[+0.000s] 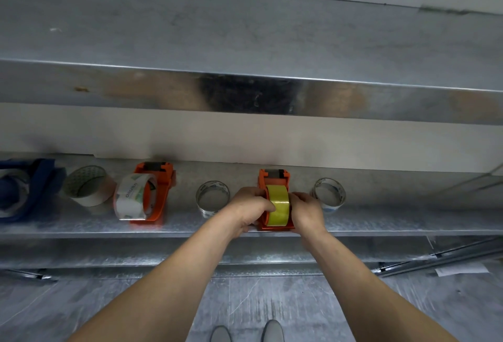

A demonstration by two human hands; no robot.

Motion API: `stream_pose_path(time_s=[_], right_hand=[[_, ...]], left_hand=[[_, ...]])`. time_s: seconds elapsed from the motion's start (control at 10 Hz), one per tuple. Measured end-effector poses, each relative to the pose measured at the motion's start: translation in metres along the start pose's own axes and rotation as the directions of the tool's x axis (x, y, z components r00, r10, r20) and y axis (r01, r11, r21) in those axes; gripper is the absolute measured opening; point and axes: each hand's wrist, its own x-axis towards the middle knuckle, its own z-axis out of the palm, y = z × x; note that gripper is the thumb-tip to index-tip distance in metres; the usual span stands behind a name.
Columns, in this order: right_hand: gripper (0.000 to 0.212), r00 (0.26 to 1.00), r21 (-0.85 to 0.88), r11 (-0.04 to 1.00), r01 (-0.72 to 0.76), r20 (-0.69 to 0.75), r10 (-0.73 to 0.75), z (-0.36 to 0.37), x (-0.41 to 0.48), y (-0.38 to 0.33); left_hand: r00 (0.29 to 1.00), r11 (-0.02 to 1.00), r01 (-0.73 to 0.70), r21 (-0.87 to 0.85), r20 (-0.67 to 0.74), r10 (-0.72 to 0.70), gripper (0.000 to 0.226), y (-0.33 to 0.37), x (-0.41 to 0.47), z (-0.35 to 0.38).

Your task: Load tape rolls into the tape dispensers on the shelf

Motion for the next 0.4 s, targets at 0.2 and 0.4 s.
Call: stream_pose_path(time_s=[0.2, 0.4], right_hand=[[0.035, 0.998, 0.008, 0.999, 0.040, -0.053, -0.039, 0.001, -0.001, 0.000], [0.033, 0.975, -0.024, 0.991, 0.133, -0.178, -0.135, -0.006, -0.008, -0.015]], left_hand=[[0.999, 0.996, -0.031, -0.079, 0.010, 0.032, 0.020, 0.000, -0.008, -0.006], [0.993, 0.994, -0.113, 0.009, -0.036, 0.113, 0.018, 0.003, -0.010, -0.018]])
